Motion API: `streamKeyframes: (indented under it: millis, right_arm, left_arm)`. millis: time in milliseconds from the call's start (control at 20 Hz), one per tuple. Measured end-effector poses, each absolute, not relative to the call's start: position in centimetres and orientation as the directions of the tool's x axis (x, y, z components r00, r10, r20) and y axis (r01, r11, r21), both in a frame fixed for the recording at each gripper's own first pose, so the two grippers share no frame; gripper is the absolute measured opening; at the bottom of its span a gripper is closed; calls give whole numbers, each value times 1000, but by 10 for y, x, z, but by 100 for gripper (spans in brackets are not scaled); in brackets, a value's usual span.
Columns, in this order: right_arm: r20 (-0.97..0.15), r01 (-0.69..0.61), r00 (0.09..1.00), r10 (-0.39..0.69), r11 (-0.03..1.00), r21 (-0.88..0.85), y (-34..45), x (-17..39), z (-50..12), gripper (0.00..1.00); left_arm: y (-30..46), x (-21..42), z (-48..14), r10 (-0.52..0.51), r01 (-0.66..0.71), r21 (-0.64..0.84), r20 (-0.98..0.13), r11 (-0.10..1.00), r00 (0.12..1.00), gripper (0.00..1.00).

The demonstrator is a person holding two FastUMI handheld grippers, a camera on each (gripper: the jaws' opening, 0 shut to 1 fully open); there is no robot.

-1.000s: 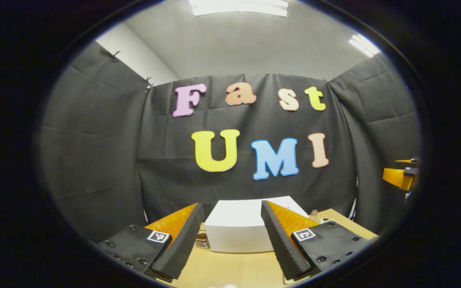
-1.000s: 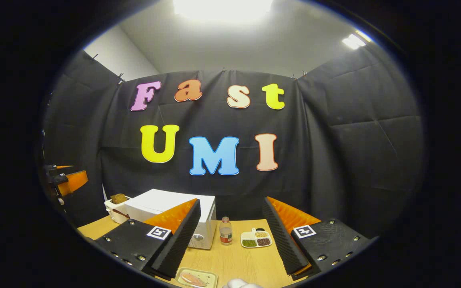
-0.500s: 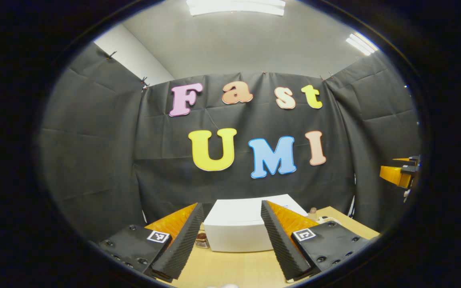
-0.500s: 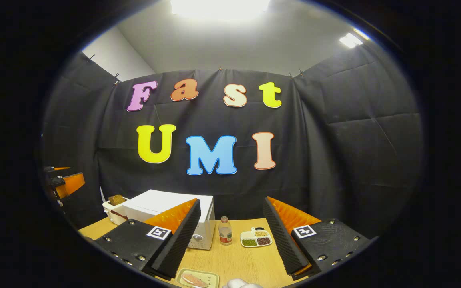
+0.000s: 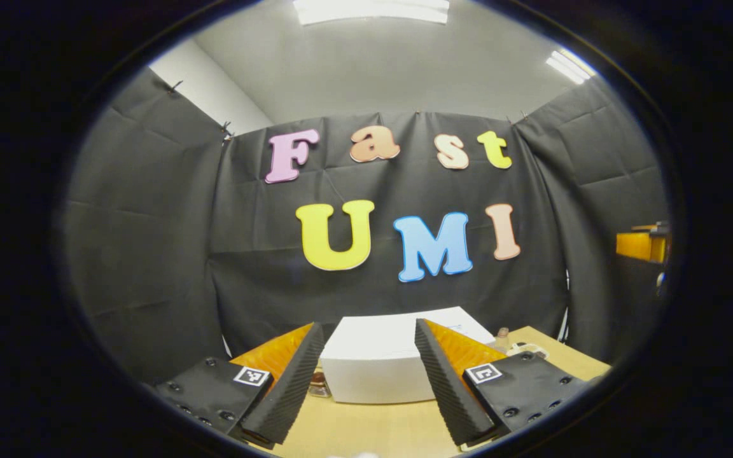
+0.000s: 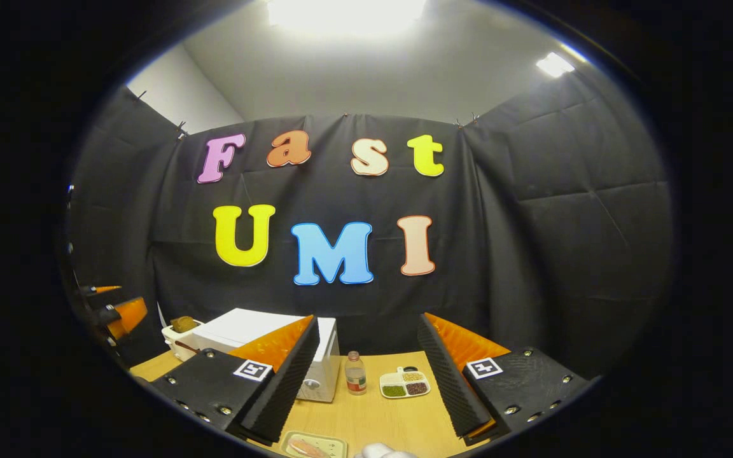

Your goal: Open the microwave oven with the left hand, put the food in, and close the microwave oven.

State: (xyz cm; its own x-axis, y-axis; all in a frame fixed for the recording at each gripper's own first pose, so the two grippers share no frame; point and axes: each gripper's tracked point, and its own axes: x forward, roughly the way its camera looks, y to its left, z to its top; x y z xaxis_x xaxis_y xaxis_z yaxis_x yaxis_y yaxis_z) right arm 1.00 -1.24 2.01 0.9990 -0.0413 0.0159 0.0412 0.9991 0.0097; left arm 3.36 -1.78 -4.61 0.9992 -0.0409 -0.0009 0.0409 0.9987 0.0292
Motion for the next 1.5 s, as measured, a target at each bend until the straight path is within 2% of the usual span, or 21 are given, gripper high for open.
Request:
streamKeyframes:
  millis: [550, 700, 1000, 1200, 1250, 1350, 1400, 1450, 1500]
  right_arm:
    - [-13, 172, 985, -174, 982, -74, -73, -17, 56, 95]
    - [-33, 209, 976, -214, 971, -119, -85, -25, 57, 95]
    - [-74, 278, 953, -294, 945, -175, -109, -30, 49, 95]
    - [-89, 312, 939, -332, 932, -182, -121, -31, 46, 95]
    - [-91, 317, 937, -337, 931, -182, -124, -30, 44, 95]
    - [-104, 314, 936, -336, 932, -182, -126, -28, 41, 95]
    - [-115, 305, 937, -329, 934, -186, -124, -26, 39, 95]
    - [-113, 304, 938, -327, 935, -182, -126, -25, 39, 95]
    - [-110, 303, 940, -323, 938, -171, -126, -24, 42, 95]
  left_arm:
    - [-154, 106, -228, -208, 206, -24, -109, 978, 972, 96]
    - [-181, 139, -275, -212, 211, -23, -156, 977, 965, 96]
    - [-210, 210, -329, -195, 196, -17, -207, 980, 959, 97]
    - [-223, 229, -339, -207, 208, -20, -222, 978, 953, 95]
    - [-224, 230, -338, -203, 204, -17, -218, 979, 955, 97]
    - [-225, 232, -341, -199, 199, -20, -223, 980, 954, 96]
    - [-227, 234, -344, -203, 203, -27, -232, 979, 951, 89]
    - [-229, 235, -346, -206, 204, -31, -237, 978, 949, 90]
    - [-230, 238, -347, -211, 210, -33, -241, 977, 947, 80]
